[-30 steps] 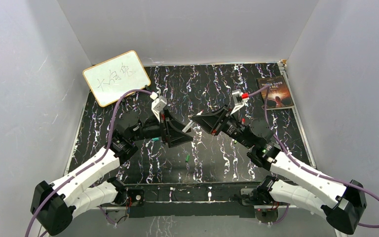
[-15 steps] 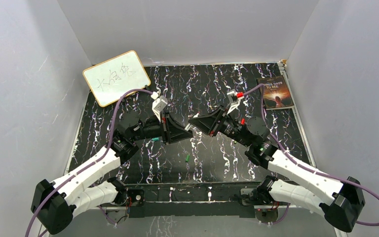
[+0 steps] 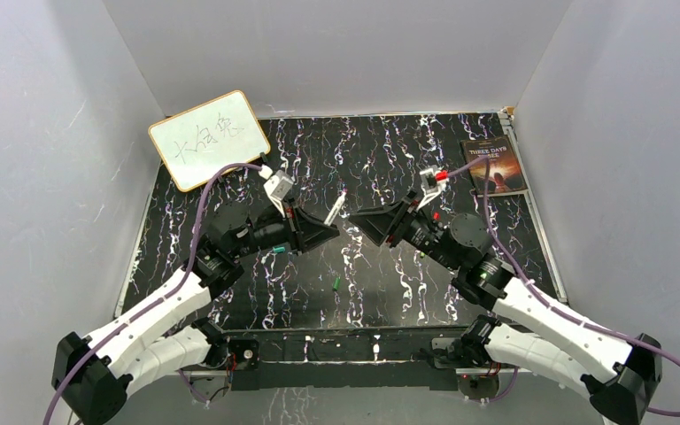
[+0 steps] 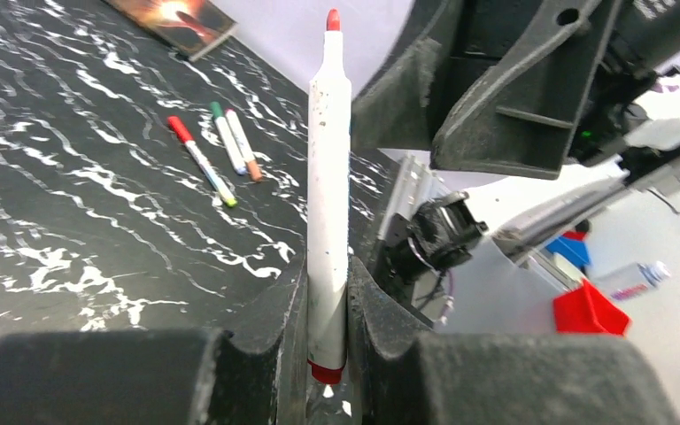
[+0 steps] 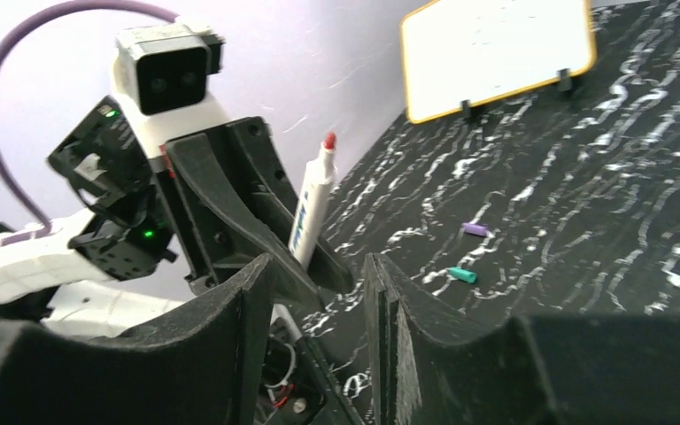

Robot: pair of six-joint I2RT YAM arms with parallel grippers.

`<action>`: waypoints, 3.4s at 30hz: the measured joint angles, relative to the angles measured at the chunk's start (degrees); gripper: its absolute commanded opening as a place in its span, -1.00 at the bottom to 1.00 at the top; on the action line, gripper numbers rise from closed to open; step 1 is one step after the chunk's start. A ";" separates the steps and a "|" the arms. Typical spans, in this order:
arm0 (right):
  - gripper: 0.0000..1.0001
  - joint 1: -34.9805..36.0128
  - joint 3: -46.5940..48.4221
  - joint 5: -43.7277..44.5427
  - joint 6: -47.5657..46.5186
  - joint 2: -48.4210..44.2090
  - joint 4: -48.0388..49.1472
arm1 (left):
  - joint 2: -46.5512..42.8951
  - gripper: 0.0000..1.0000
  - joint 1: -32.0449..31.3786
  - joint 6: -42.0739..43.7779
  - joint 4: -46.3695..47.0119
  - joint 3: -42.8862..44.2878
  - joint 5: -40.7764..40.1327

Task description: Insert the pens into the pen caps

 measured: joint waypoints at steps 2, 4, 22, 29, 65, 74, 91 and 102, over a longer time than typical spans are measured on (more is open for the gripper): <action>-0.20 0.00 0.00 2.43 -1.68 -2.08 -3.65 | -1.22 -1.00 0.04 1.05 -0.66 -0.72 -3.13; -0.22 0.00 0.02 4.35 -2.86 -3.21 -6.75 | -2.34 -1.00 0.20 1.75 -1.33 -2.05 -5.60; -0.22 9.99 9.51 21.44 -3.54 17.55 -35.17 | -3.87 -1.00 8.22 0.09 -6.10 -8.48 -17.49; -0.17 17.38 13.70 28.00 -0.68 28.87 -38.91 | -4.04 -1.00 8.94 -0.07 -7.39 -8.52 -17.55; -0.19 17.73 18.40 25.62 0.68 45.29 -38.99 | -7.28 -1.00 9.42 1.22 -10.36 -9.94 -18.23; -0.20 17.75 17.29 24.28 1.05 46.36 -37.81 | -7.30 -1.00 9.53 1.22 -10.36 -9.97 -18.25; -0.30 18.16 17.68 24.68 2.16 49.55 -36.72 | -7.48 -1.00 9.57 1.42 -11.10 -9.97 -18.25; -0.73 18.80 18.05 26.82 2.16 49.96 -37.79 | -7.93 -1.00 9.57 1.44 -11.65 -9.97 -18.25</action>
